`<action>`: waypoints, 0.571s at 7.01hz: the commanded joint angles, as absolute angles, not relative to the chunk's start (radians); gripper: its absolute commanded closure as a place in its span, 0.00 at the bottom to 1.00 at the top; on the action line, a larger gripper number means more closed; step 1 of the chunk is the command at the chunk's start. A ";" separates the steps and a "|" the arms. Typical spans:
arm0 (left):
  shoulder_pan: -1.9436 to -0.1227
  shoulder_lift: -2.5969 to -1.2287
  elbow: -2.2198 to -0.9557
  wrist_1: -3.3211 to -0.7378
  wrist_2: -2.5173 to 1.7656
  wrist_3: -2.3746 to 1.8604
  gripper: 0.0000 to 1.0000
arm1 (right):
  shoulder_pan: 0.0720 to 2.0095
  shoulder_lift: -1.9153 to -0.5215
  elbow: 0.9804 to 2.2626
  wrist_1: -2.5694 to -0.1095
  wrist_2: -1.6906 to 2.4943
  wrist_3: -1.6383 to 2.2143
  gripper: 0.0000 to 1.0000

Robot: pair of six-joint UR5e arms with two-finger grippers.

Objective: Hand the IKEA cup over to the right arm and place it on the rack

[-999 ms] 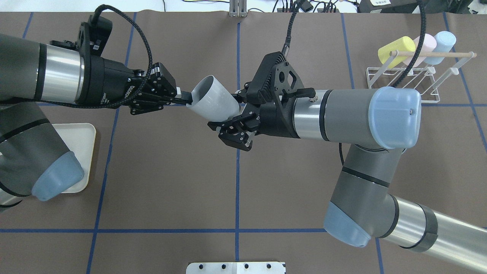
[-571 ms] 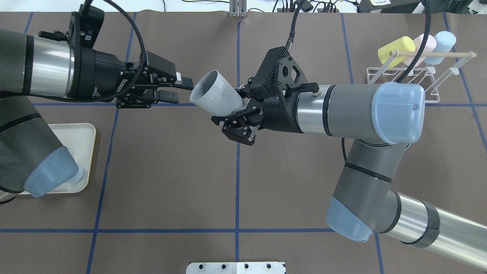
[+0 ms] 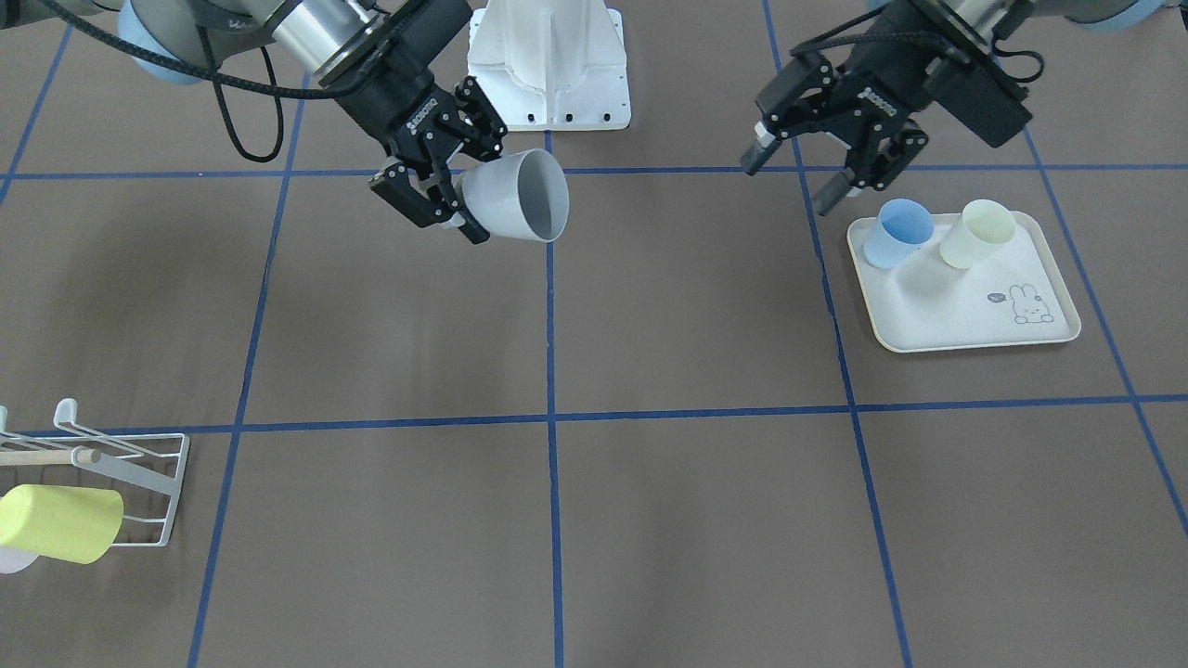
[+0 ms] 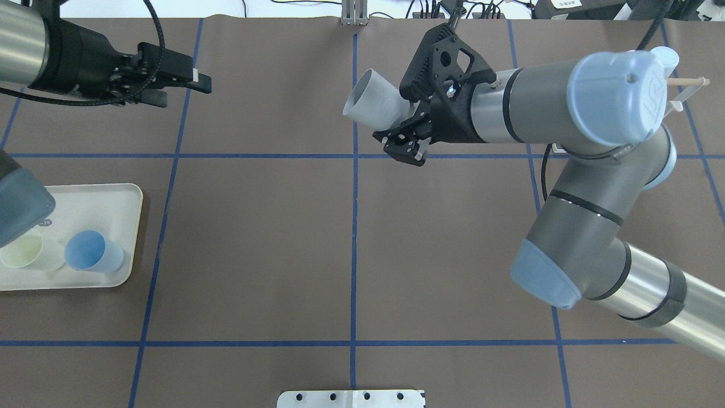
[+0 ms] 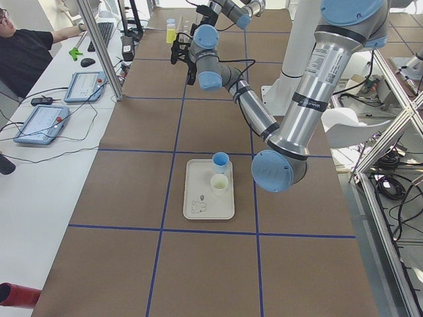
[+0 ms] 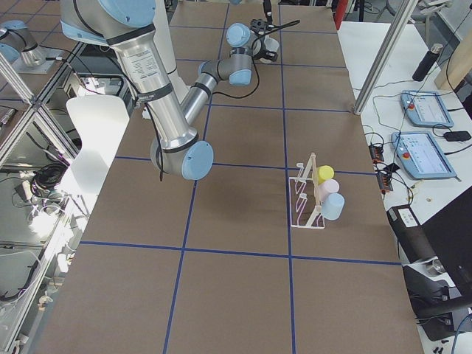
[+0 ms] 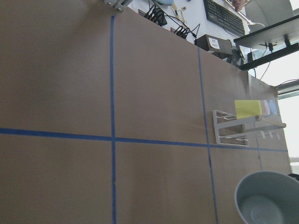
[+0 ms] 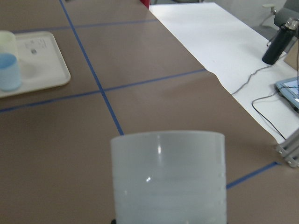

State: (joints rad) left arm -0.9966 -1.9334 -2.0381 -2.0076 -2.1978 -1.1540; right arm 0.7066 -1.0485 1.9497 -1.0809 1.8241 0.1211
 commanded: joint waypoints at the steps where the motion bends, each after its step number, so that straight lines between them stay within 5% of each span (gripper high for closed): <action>1: -1.107 -1.847 -2.040 -1.917 -2.198 -0.860 0.00 | 0.832 -1.055 2.003 -1.410 1.829 -0.187 0.78; 4: -1.152 -1.812 -2.037 -1.914 -2.201 -0.770 0.00 | 0.956 -1.195 2.096 -1.698 1.666 -0.750 0.78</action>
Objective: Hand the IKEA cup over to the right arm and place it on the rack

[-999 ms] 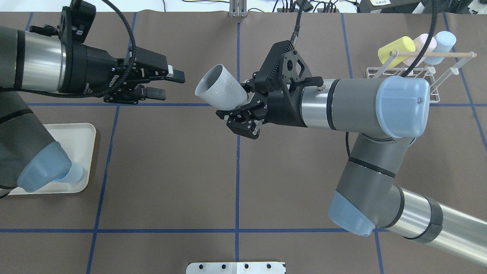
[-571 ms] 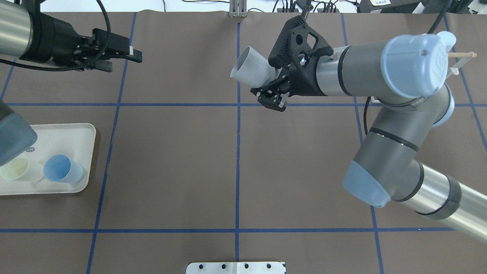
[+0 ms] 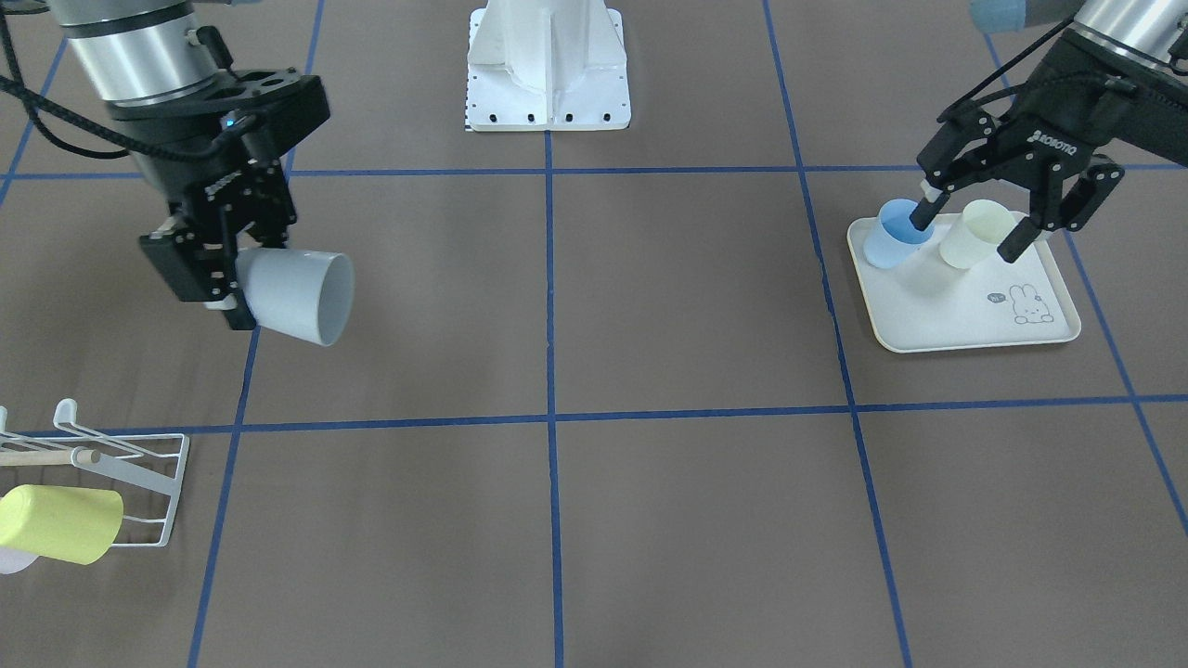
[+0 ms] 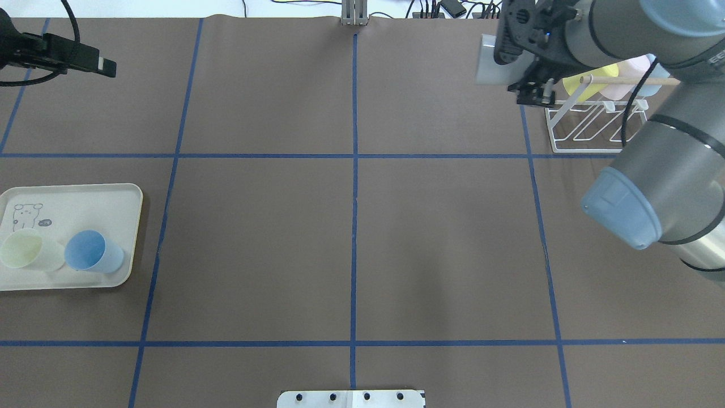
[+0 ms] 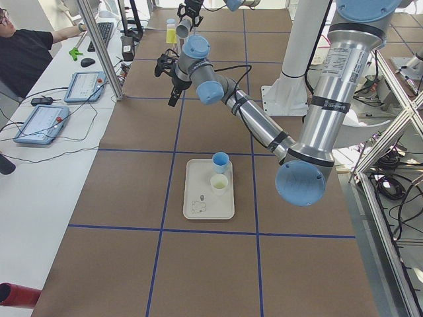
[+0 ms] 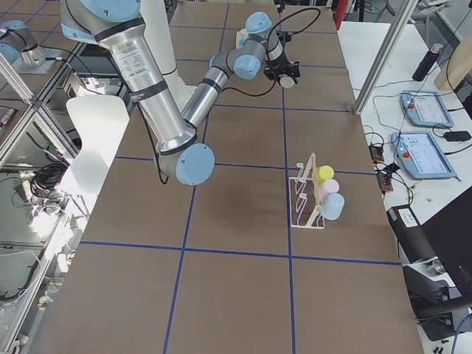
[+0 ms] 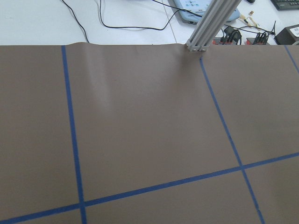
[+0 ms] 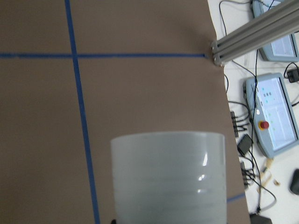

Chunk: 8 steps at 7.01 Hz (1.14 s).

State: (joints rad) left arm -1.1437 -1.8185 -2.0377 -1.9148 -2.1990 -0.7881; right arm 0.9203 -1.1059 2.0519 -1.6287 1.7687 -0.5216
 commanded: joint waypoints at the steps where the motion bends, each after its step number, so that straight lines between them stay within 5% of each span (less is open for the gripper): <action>1: -1.152 -1.810 -2.037 -1.914 -2.200 -0.770 0.00 | 0.957 -1.283 2.146 -1.700 1.517 -0.914 0.78; 4: -1.150 -1.810 -2.040 -1.916 -2.201 -0.772 0.00 | 0.960 -1.423 2.138 -1.698 1.227 -1.226 0.83; 8: -1.149 -1.810 -2.042 -1.916 -2.201 -0.773 0.00 | 0.845 -1.410 1.993 -1.692 1.019 -1.183 0.85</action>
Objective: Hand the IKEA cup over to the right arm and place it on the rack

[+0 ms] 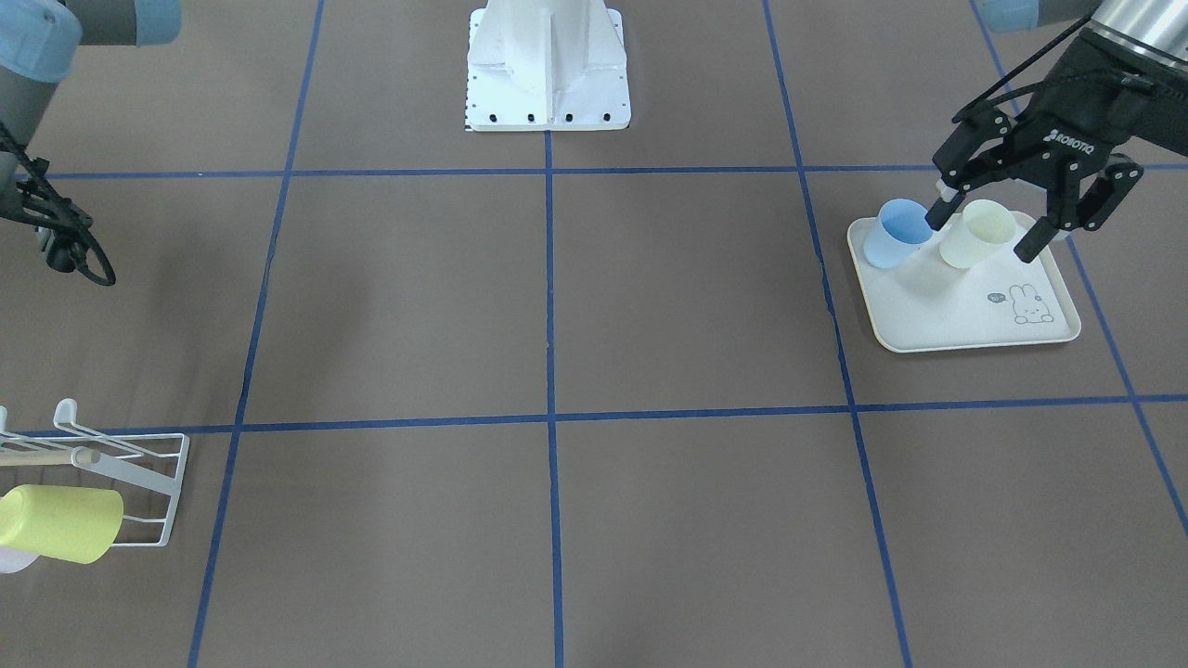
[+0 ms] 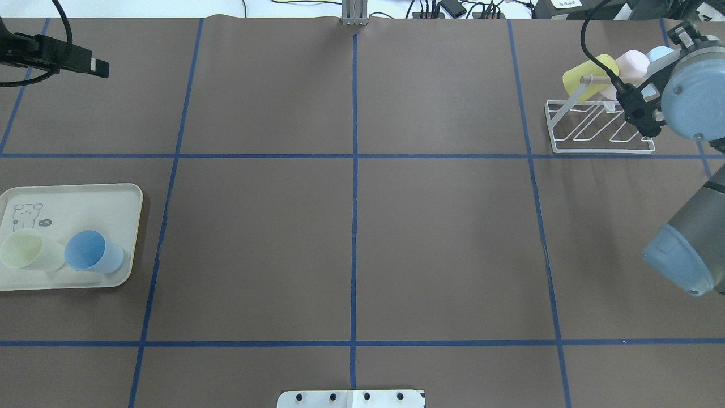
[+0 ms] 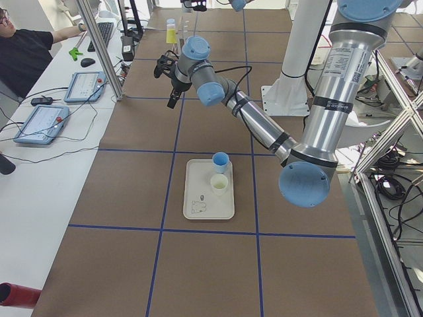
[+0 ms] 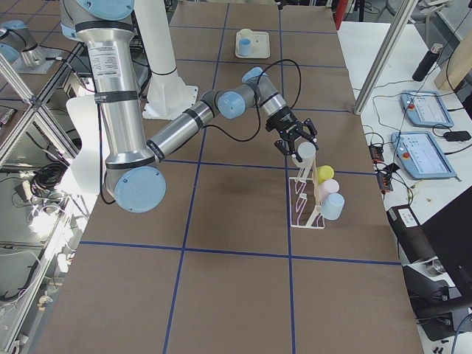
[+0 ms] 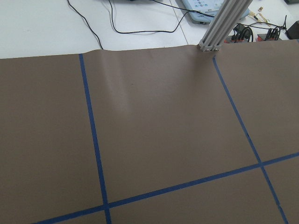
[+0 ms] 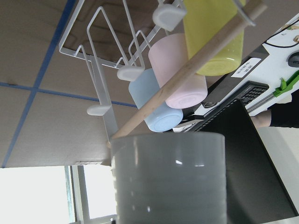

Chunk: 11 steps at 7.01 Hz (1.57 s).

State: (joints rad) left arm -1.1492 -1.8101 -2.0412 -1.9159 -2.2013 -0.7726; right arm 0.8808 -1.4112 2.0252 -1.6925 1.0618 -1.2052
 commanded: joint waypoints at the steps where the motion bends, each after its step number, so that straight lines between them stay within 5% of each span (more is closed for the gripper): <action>1: -1.149 -1.810 -2.040 -1.917 -2.201 -0.773 0.00 | 0.824 -1.410 1.961 -1.692 0.981 -1.160 0.85; 11: -1.149 -1.806 -2.042 -1.924 -2.201 -0.776 0.00 | 0.796 -1.405 1.824 -1.585 0.959 -1.161 0.79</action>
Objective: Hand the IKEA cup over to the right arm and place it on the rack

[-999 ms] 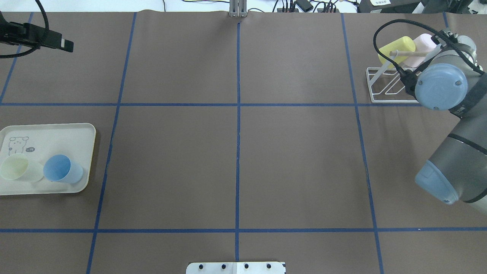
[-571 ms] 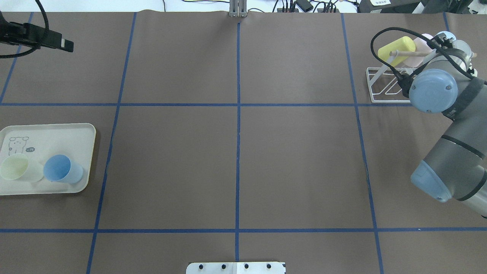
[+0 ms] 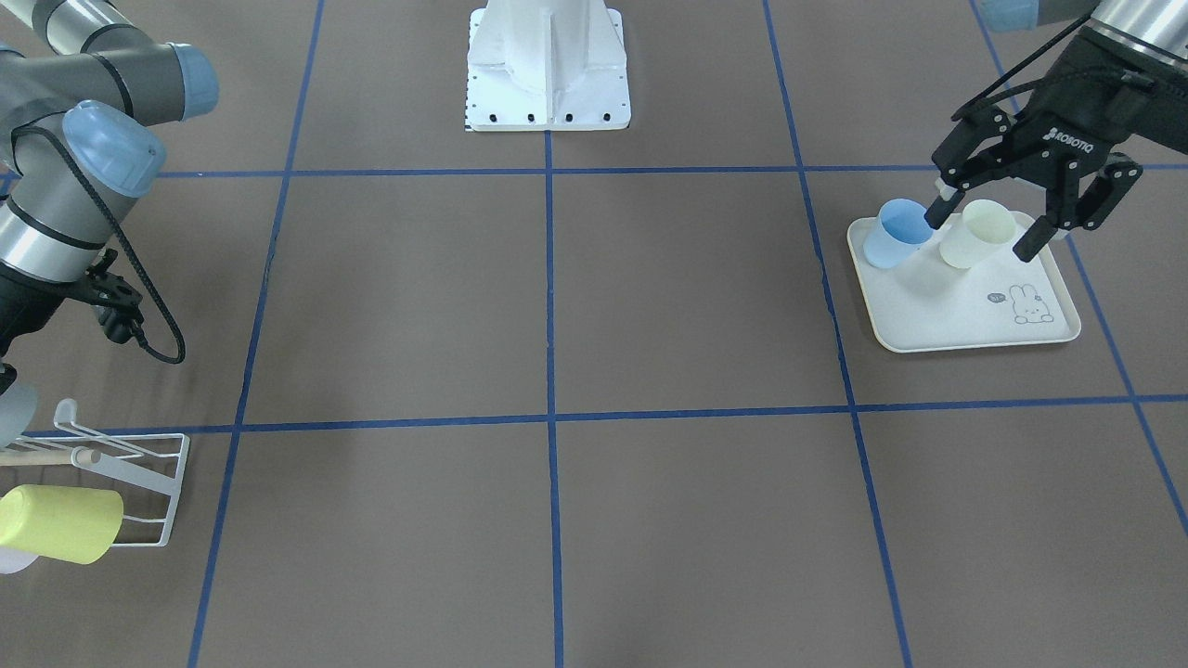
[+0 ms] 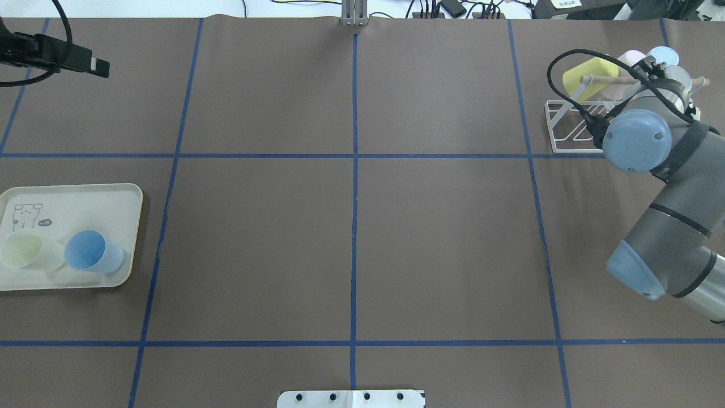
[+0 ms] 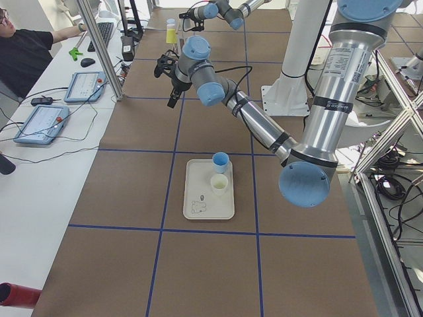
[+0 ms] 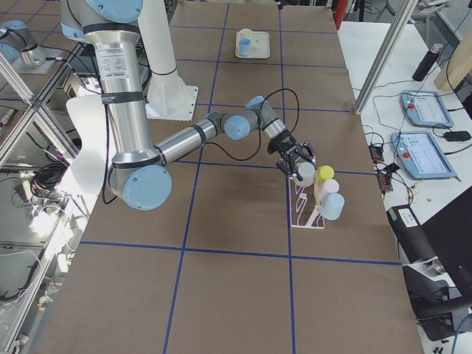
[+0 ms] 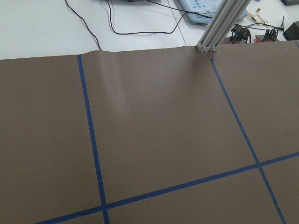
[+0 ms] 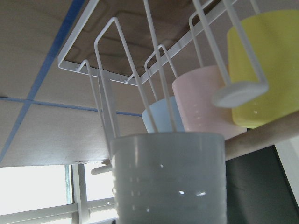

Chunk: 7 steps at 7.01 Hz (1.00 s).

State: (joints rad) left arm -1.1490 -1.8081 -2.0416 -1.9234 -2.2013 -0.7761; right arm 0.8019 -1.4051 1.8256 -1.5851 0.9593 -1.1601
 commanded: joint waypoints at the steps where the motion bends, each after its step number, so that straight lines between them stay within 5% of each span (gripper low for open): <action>1: -1.149 -1.802 -2.042 -1.925 -2.201 -0.776 0.00 | 0.787 -1.404 1.806 -1.585 0.959 -1.166 0.61; 5: -1.149 -1.802 -2.040 -1.925 -2.201 -0.779 0.00 | 0.773 -1.396 1.789 -1.583 0.962 -1.210 0.08; 7: -1.149 -1.802 -2.042 -1.925 -2.201 -0.779 0.00 | 0.775 -1.390 1.792 -1.583 0.960 -1.235 0.02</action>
State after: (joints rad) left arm -1.1490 -1.8024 -2.0407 -1.9252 -2.2013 -0.7792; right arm 0.7742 -1.3931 1.7901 -1.5833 0.9614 -1.2203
